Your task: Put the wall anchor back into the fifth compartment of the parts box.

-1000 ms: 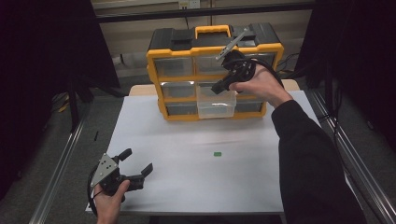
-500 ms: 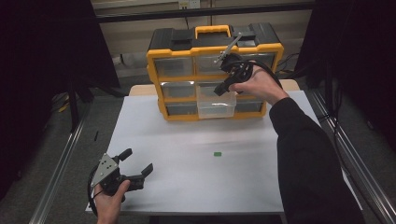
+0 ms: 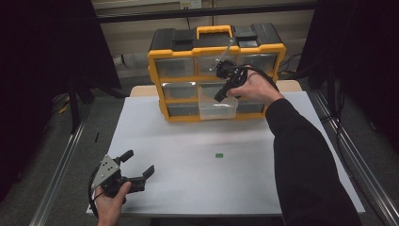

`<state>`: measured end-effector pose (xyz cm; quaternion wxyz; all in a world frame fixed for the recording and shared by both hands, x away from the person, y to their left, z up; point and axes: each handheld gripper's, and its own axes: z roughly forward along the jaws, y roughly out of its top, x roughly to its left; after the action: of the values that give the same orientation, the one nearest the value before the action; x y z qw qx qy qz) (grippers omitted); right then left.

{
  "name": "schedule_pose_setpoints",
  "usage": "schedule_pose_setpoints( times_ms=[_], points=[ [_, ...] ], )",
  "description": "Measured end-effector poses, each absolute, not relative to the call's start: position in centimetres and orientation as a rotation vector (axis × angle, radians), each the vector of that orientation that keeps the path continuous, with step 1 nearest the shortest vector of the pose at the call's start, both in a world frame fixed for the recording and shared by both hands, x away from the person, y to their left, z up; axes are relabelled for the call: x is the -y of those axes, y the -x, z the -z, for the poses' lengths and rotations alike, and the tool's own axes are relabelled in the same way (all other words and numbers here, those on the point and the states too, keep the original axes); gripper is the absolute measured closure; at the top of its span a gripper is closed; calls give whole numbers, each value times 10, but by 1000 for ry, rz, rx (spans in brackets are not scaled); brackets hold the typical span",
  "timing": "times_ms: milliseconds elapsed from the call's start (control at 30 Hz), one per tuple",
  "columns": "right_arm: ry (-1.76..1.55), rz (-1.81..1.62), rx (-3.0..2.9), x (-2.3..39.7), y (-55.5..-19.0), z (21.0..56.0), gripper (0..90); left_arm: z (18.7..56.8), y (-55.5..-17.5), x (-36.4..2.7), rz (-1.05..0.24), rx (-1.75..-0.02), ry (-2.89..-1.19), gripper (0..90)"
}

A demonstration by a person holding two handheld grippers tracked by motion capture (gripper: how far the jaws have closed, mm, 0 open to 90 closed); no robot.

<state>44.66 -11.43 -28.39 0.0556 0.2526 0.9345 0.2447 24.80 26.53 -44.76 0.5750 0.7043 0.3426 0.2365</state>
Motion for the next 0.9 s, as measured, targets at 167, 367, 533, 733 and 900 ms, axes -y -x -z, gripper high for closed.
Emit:
schedule_pose_setpoints(
  times_ms=[167,367,533,733,900],
  points=[
    [-780,-694,-2855,114,-449,288,847,448,-248,-265,-548,-797,-1653,34],
    [-793,-590,-2878,114,-454,296,846,448,-249,-265,-543,-790,-1653,34],
    [-803,-581,-2880,114,-456,299,845,448,-249,-266,-542,-789,-1653,34],
    [-832,-549,-2875,113,-457,301,842,448,-249,-266,-545,-788,-1656,34],
    [-835,-547,-2866,112,-457,301,818,447,-249,-266,-545,-787,-1657,34]
  ],
)
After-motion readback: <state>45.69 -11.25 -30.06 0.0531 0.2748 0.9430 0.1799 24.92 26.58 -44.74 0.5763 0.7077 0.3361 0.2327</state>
